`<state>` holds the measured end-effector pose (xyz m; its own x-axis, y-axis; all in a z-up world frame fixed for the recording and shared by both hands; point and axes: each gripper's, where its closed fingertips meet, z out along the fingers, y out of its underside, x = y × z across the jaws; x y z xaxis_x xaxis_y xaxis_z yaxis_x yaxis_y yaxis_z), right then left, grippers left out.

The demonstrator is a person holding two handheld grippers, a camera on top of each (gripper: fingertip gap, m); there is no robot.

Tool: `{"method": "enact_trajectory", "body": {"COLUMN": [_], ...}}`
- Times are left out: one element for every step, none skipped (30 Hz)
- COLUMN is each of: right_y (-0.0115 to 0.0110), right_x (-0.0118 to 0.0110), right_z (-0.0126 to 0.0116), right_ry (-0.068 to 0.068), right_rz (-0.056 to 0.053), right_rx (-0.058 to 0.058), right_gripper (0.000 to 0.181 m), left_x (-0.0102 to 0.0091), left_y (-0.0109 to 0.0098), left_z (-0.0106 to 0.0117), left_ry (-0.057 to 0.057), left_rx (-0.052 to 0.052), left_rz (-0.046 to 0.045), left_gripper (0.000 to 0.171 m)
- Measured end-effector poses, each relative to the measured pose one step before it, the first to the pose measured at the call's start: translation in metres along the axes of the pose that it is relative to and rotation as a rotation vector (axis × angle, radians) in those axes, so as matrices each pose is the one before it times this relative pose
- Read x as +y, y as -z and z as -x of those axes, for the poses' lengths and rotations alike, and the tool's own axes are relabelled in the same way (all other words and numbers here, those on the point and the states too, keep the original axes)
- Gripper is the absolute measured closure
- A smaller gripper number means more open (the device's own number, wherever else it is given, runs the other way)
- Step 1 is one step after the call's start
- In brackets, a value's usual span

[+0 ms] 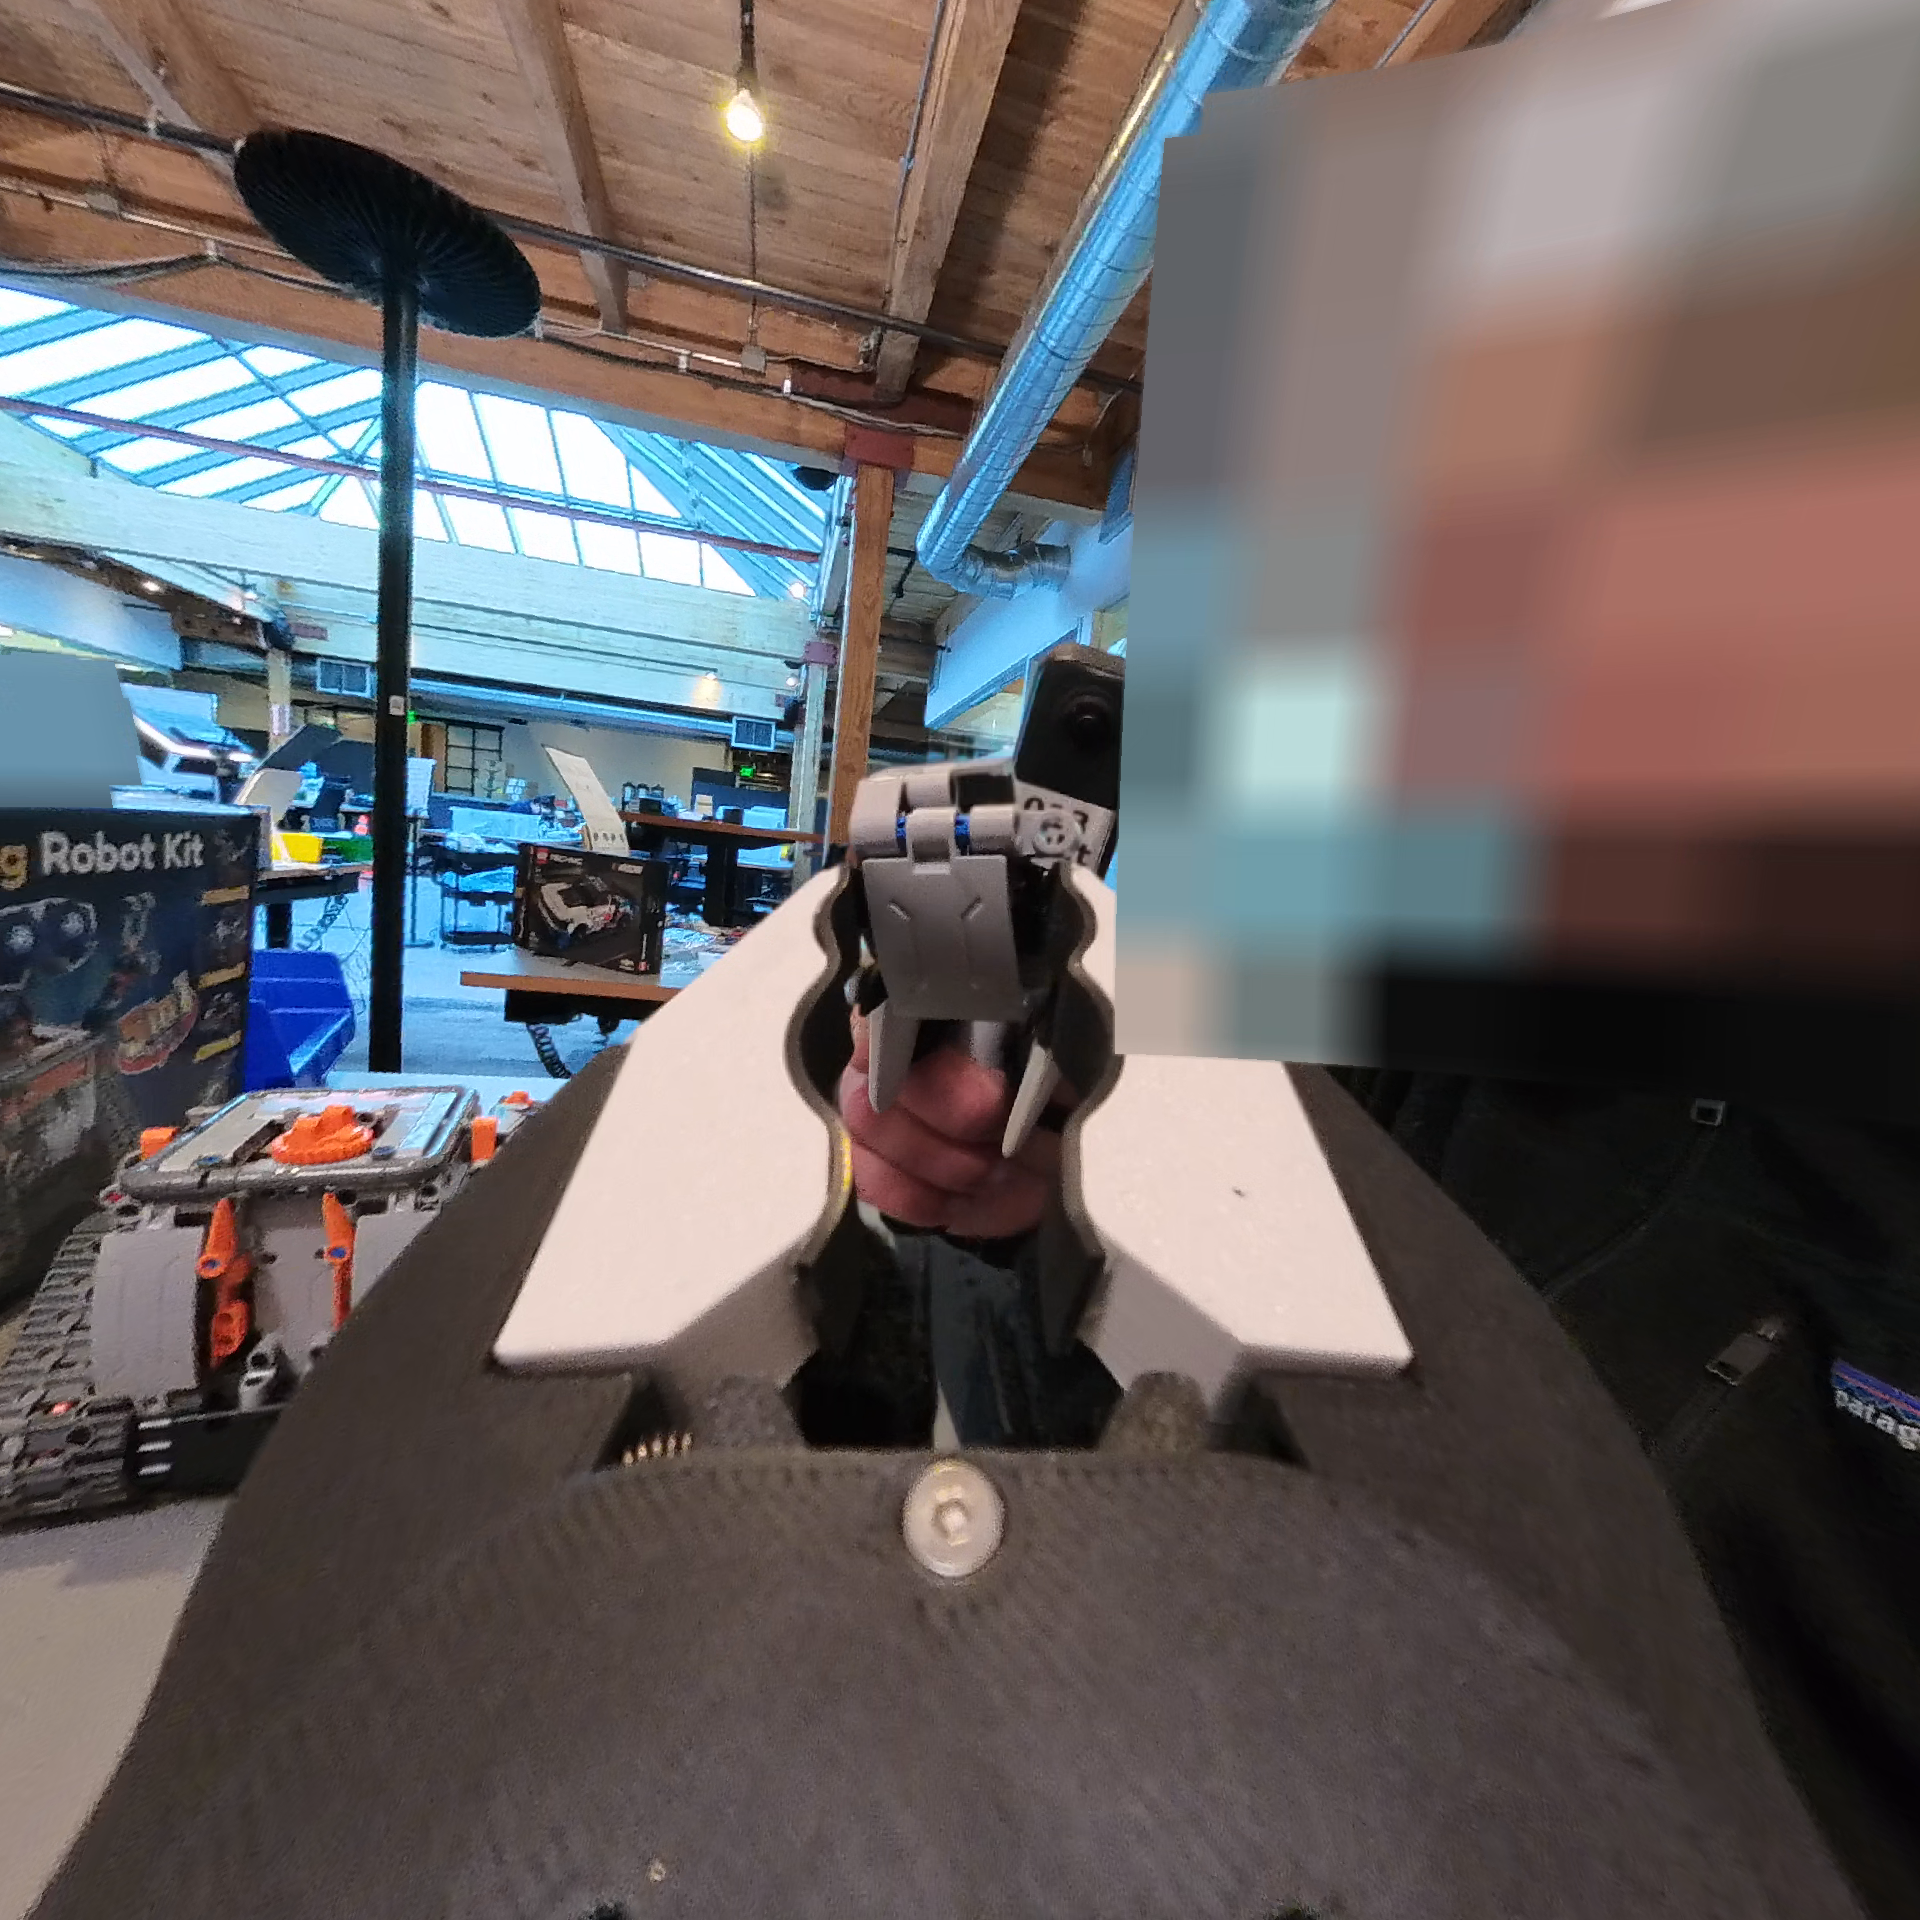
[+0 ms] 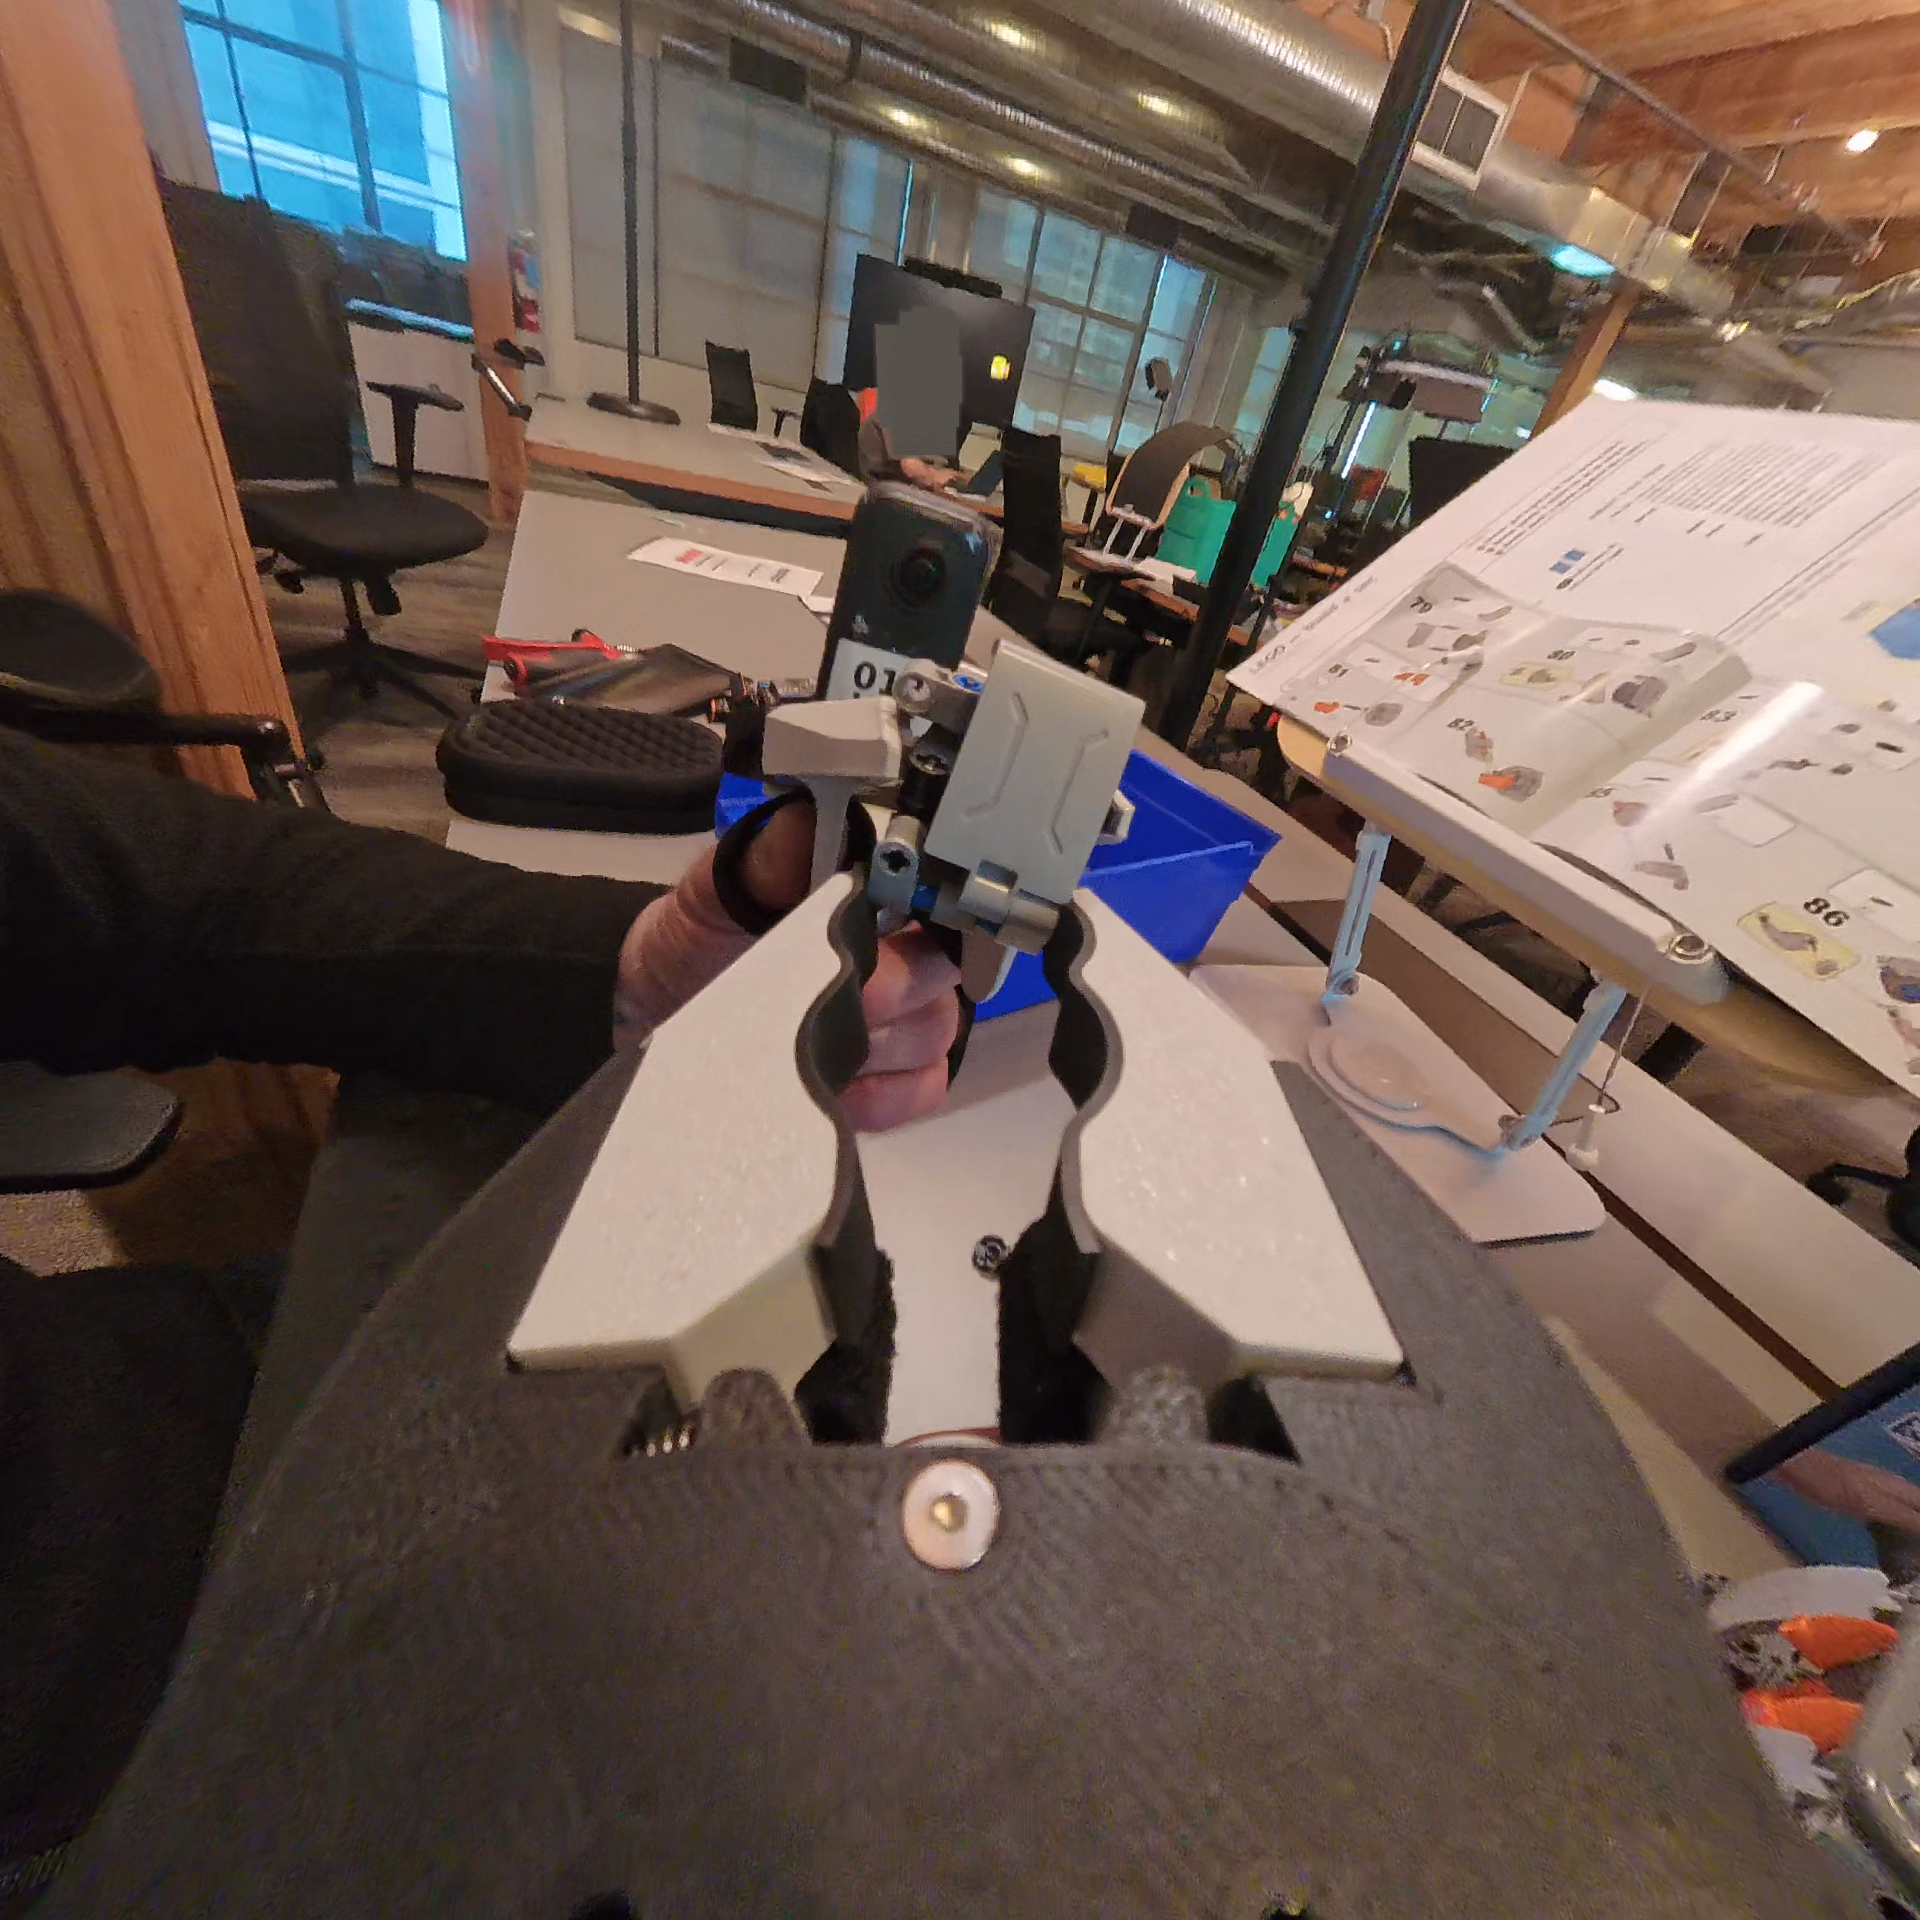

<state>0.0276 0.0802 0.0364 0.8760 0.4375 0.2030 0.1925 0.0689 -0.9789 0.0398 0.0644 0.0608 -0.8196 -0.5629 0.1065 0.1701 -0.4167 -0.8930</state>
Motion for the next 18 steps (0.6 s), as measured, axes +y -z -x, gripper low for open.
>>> {"method": "enact_trajectory", "body": {"right_y": [-0.00042, -0.00012, 0.00008, 0.00008, -0.00006, 0.00005, 0.00085, 0.00195, 0.00233, 0.00241, 0.00242, 0.0021, 0.00096, -0.0003, -0.00067, -0.00035, 0.00013, 0.00076], "right_x": [-0.00031, -0.00099, 0.00095, 0.00205, 0.00082, 0.00016, 0.00021, 0.00022, -0.00068, -0.00149, -0.00188, -0.00185, -0.00052, 0.0015, 0.00268, 0.00197, 0.00135, 0.00018], "right_z": [-0.00036, -0.0004, -0.00131, -0.00179, -0.00023, 0.00093, 0.00038, -0.00074, -0.0012, -0.001, -0.00121, -0.00101, 0.00067, 0.00095, -0.00045, -0.00033, 0.00082, 0.0014], "right_ry": [-0.0104, -0.0115, -0.0174, -0.0299, -0.0273, -0.0017, 0.0132, 0.0008, -0.0118, -0.0049, 0.0083, 0.0208, 0.0243, 0.0125, 0.0013, -0.0039, -0.008, -0.0061], "right_rz": [-0.0029, -0.0142, -0.0126, -0.0109, -0.0171, -0.0141, -0.0049, -0.002, -0.0091, -0.0119, -0.0095, -0.004, 0.0025, 0.0126, 0.0147, 0.0054, -0.0008, -0.0068], "right_rx": [-0.01, -0.0089, -0.0091, -0.0158, -0.0204, -0.0159, -0.0112, -0.0117, -0.0099, -0.0059, 0.0017, 0.0084, -0.0019, -0.007, -0.0025, -0.0066, -0.017, -0.0191], "right_gripper": [0.151, 0.151, 0.15, 0.15, 0.149, 0.149, 0.148, 0.148, 0.147, 0.146, 0.143, 0.141, 0.14, 0.139, 0.14, 0.141, 0.143, 0.146], "left_x": [-0.00008, -0.00135, 0.00027, 0.00163, 0.00111, 0.00023, 0.00052, 0.00152, 0.00115, 0.00152, 0.00177, -0.00036, -0.00025, -0.00013, 0.00107, 0.00209, 0.00137, 0.00011], "left_y": [0.00093, -0.00029, -0.00037, 0.00049, 0.0004, 0.0001, -0.00053, -0.00113, -0.00116, -0.00084, -0.00052, 0.00048, 0.00056, 0.00014, -0.00048, -0.00113, -0.00132, -0.00151], "left_z": [0.00096, -0.00029, 0.00143, 0.00323, 0.00199, -0.00049, -0.00095, 0.00041, 0.0008, 0.00018, -0.00062, 0.00037, 0.00104, 0.00006, 0.00041, 0.00095, -0.00214, -0.00259], "left_ry": [0.0065, -0.0009, -0.011, -0.0138, -0.0057, -0.0079, -0.0264, -0.0259, -0.0271, -0.0296, -0.0175, -0.0155, -0.0122, -0.0133, -0.0259, -0.0407, -0.0432, -0.0351], "left_rx": [0.0013, 0.0032, -0.0109, -0.0241, -0.0147, -0.0009, -0.0094, -0.0191, -0.0223, -0.0176, -0.0053, -0.0116, -0.0129, -0.0068, -0.0151, -0.026, -0.0114, -0.0073], "left_rz": [0.00071, -0.0008, 0.01021, 0.01648, 0.01173, 0.00795, 0.01291, 0.02257, 0.01906, 0.0201, 0.02058, 0.00326, 0.00357, 0.00492, 0.01312, 0.02065, 0.0191, 0.01406], "left_gripper": [0.137, 0.137, 0.137, 0.137, 0.137, 0.138, 0.137, 0.137, 0.137, 0.138, 0.138, 0.138, 0.138, 0.138, 0.138, 0.137, 0.137, 0.137]}}
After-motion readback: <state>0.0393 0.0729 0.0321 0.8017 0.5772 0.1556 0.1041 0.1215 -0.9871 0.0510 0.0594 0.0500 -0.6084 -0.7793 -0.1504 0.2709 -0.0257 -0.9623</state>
